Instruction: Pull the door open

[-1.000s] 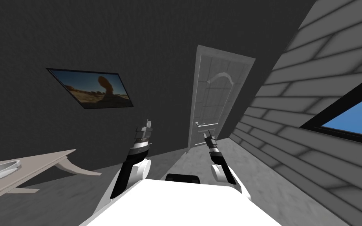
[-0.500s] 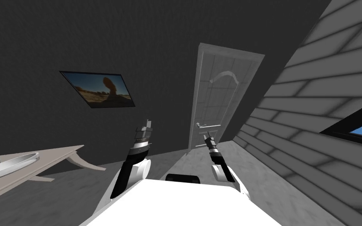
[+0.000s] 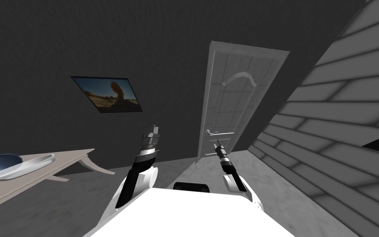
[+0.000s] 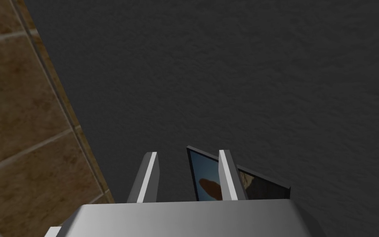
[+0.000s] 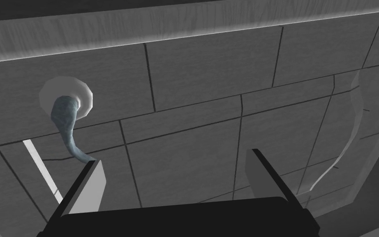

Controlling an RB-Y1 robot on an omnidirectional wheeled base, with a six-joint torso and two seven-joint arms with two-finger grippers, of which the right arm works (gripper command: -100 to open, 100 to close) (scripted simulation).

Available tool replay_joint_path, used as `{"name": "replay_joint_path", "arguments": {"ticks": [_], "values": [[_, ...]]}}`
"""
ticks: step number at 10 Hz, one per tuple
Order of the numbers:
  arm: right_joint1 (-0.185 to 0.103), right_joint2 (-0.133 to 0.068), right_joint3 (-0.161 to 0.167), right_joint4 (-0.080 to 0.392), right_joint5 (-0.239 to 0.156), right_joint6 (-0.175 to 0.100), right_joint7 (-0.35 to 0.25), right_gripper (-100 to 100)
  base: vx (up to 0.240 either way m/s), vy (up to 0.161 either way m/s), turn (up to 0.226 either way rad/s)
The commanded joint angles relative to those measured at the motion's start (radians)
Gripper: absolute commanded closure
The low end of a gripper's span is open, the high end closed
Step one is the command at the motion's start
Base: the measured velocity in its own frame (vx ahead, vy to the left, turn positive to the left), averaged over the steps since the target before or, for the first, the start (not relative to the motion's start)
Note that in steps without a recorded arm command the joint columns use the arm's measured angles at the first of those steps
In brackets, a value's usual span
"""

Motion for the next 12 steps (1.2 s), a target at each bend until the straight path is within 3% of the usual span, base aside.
{"name": "replay_joint_path", "arguments": {"ticks": [1, 5, 8, 12], "values": [[-0.018, -0.01, 0.0, 0.05, 0.003, -0.011, 0.003, -100, 0.049, -0.052, 0.1], [-0.056, -0.046, -0.002, 0.179, 0.007, -0.036, 0.002, -100, 0.044, -0.072, 0.123], [-0.068, -0.057, -0.002, 0.234, 0.009, -0.043, 0.001, -100, 0.044, -0.056, 0.058], [-0.106, -0.093, -0.005, 0.37, 0.013, -0.069, 0.0, -100, 0.055, -0.076, 0.111]]}}
